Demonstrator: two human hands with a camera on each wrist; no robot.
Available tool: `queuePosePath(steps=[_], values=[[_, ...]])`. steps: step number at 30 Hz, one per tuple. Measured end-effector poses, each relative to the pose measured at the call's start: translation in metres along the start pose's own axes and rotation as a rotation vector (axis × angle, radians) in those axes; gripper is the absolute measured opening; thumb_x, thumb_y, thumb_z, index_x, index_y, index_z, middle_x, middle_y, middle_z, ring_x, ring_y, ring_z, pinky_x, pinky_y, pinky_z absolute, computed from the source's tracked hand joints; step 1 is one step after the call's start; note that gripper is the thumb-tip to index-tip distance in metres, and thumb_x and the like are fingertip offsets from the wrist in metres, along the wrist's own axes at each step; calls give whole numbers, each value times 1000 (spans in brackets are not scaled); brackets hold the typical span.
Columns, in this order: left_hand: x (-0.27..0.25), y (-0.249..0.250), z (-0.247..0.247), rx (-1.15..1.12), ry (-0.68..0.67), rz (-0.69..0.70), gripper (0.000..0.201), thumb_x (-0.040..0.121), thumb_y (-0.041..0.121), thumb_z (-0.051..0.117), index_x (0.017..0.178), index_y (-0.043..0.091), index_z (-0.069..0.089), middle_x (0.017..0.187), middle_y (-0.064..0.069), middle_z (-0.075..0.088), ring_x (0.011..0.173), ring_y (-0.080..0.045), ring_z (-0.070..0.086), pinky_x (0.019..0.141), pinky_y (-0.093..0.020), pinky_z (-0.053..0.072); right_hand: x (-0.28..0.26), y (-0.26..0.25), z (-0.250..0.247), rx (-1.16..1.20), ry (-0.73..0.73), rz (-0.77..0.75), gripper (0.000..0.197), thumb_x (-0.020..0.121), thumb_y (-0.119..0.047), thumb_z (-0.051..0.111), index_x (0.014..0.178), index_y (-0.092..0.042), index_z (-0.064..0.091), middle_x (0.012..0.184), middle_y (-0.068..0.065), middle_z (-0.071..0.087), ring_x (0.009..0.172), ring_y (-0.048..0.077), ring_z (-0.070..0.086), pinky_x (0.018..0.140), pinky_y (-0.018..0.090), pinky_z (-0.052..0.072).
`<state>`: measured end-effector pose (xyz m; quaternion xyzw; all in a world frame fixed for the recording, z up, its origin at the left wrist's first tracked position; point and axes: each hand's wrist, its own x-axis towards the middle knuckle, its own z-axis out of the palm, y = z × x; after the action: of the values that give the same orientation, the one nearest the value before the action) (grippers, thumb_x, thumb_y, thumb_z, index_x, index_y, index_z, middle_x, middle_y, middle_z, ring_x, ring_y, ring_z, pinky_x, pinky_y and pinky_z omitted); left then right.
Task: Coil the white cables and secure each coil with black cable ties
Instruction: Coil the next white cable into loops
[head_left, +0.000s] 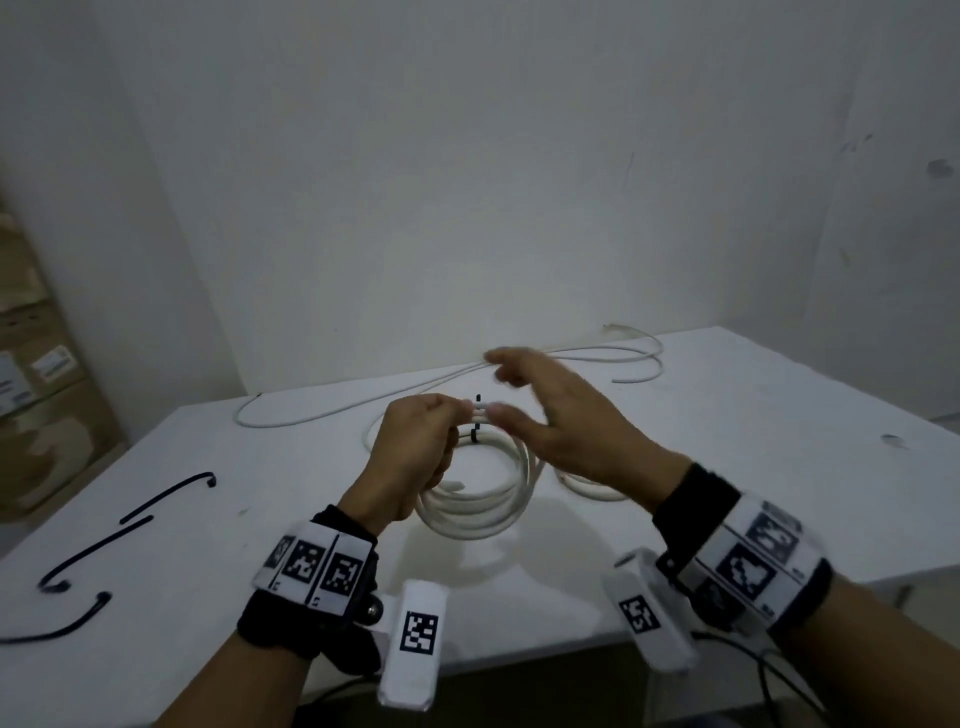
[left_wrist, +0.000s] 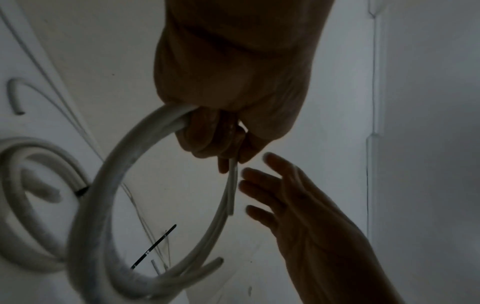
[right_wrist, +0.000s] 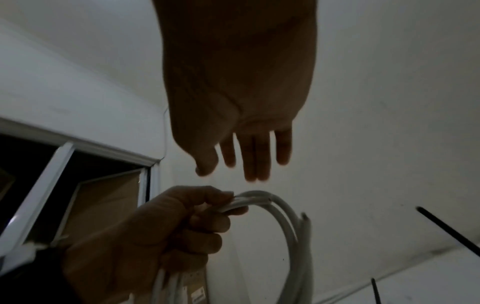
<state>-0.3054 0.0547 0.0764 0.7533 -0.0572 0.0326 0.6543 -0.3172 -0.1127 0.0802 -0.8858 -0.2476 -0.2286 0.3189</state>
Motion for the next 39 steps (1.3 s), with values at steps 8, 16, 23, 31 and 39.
queuePosePath(steps=[8, 16, 23, 31, 39], values=[[-5, 19, -9, 99, -66, -22, 19, 84, 7, 43, 66, 10, 37, 53, -6, 35, 45, -12, 19, 49, -26, 11, 24, -10, 14, -214, -374, -13, 23, 100, -29, 42, 106, -10, 51, 101, 8, 60, 92, 23, 53, 75, 32, 39], [-5, 8, -58, 107, -107, 38, 19, 84, 17, 72, 88, 3, 59, 65, -11, 64, 47, -17, 52, 42, -25, 41, 28, -16, 49, 56, -182, 45, 20, 99, -30, 45, 85, -15, 47, 77, 2, 57, 65, 15, 46, 63, 30, 39], [-22, -21, -103, -43, -29, -10, 39, 76, 40, 68, 87, 3, 62, 56, -5, 54, 51, -21, 54, 54, -31, 51, 44, -37, 91, 332, -96, 205, 21, 97, -24, 47, 79, -14, 49, 69, -2, 55, 60, 16, 54, 57, 28, 44], [-32, -42, -157, -239, 240, -73, 45, 90, 49, 54, 84, 5, 60, 45, 4, 24, 34, -9, 21, 38, -21, 14, 59, -81, 156, 560, -178, 279, 21, 97, -20, 47, 77, -14, 50, 70, 3, 56, 54, 14, 58, 45, 24, 47], [-51, -44, -245, -189, 431, -140, 36, 89, 38, 59, 76, 5, 64, 39, 7, 25, 30, -8, 18, 35, -14, 12, 78, -114, 210, 827, -444, 285, 34, 100, -36, 41, 112, -8, 57, 88, 9, 61, 74, 18, 62, 64, 33, 55]])
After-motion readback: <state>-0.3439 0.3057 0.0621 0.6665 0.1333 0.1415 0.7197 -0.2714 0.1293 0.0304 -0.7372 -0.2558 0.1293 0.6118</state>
